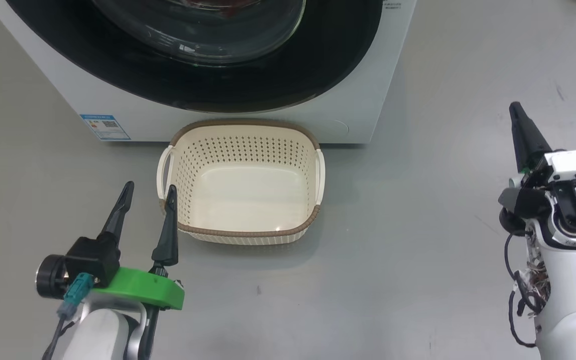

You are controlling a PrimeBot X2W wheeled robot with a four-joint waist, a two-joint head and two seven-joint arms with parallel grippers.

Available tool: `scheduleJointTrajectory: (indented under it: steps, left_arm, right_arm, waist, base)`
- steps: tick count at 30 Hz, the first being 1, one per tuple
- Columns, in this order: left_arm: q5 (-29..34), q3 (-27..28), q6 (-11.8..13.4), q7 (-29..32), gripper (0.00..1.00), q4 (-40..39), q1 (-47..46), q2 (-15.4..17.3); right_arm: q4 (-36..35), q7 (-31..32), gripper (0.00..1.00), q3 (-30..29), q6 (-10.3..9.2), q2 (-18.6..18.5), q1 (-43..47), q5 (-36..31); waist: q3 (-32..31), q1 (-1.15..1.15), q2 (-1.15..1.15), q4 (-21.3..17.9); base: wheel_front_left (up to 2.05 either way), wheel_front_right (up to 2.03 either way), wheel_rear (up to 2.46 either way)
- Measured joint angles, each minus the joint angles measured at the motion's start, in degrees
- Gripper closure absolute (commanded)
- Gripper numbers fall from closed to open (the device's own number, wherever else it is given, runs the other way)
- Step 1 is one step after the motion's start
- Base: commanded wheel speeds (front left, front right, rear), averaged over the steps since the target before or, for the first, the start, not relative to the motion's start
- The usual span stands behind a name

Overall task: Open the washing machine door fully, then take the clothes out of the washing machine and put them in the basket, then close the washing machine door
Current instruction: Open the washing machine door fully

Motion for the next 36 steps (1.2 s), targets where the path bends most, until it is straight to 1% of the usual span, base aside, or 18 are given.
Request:
scheduleJointTrajectory:
  steps: [2, 6, 9, 16, 21, 25, 28, 31, 33, 36]
  left_arm:
    - [0.6, -0.5, 0.0, 0.0, 0.0, 0.0, -0.6, -0.1]
    - [1.2, -0.6, 0.0, -0.1, 0.0, -0.5, -1.7, -0.5]
    - [1.6, -0.7, -0.1, -0.1, 0.0, -0.8, -2.9, -0.8]
    - [1.8, -1.5, -0.6, -0.1, 0.0, -1.3, -5.7, -1.9]
    - [1.8, -2.0, -0.9, -0.1, 0.0, -1.1, -7.1, -2.5]
    - [1.8, -2.1, -1.1, -0.1, 0.0, -1.0, -8.0, -2.8]
    - [1.8, -2.4, -1.1, -0.1, 0.0, -0.6, -8.3, -2.9]
    - [1.9, -2.6, -1.4, -0.1, 0.0, -0.4, -9.0, -3.0]
    - [2.0, -2.8, -1.6, -0.1, 0.0, -0.4, -9.3, -3.1]
    - [2.0, -3.2, -1.6, -0.1, 0.0, -0.3, -9.7, -3.2]
  right_arm:
    - [0.0, 1.7, 1.0, -0.4, -0.23, -0.1, -2.0, 1.4]
    - [0.3, 4.1, 1.0, -1.2, -1.94, -0.6, -6.4, 3.2]
    - [0.4, 6.0, 1.0, -1.2, -2.76, -1.8, -10.0, 3.6]
    - [0.9, 9.0, 1.0, -1.1, -6.08, -4.4, -18.8, 4.5]
    - [1.8, 11.2, 1.0, 0.2, -8.02, -5.9, -24.1, 4.5]
    - [2.8, 12.9, 1.0, 2.2, -8.67, -7.6, -28.5, 3.0]
    - [3.8, 13.9, 1.0, 3.5, -9.58, -8.1, -30.6, 2.4]
    - [4.9, 15.2, 1.0, 4.6, -9.77, -8.5, -32.4, 2.0]
    - [5.7, 15.8, 1.0, 5.2, -10.6, -8.8, -33.6, 1.8]
    - [6.8, 16.2, 1.0, 5.5, -11.15, -9.3, -35.8, 1.4]
  waist:
    - [1.0, 0.0, 0.0, 0.4]
    - [3.2, 0.0, 0.0, 1.2]
    - [4.8, 0.0, 0.0, 1.9]
    - [8.5, 0.0, 0.0, 3.6]
    - [10.8, 0.0, 0.0, 5.1]
    - [12.7, 0.0, 0.0, 6.7]
    - [13.6, 0.0, 0.0, 7.6]
    - [14.3, 0.0, 0.0, 8.5]
    - [14.7, 0.0, 0.0, 9.0]
    - [15.4, 0.0, 0.0, 9.7]
  base:
    - [0.0, 0.0, 0.0]
    - [0.0, 0.0, 0.0]
    - [0.0, 0.0, 0.0]
    - [0.0, 0.0, 0.0]
    - [0.0, 0.0, 0.0]
    - [0.0, 0.0, 0.0]
    - [0.0, 0.0, 0.0]
    - [0.0, 0.0, 0.0]
    - [0.0, 0.0, 0.0]
    - [0.0, 0.0, 0.0]
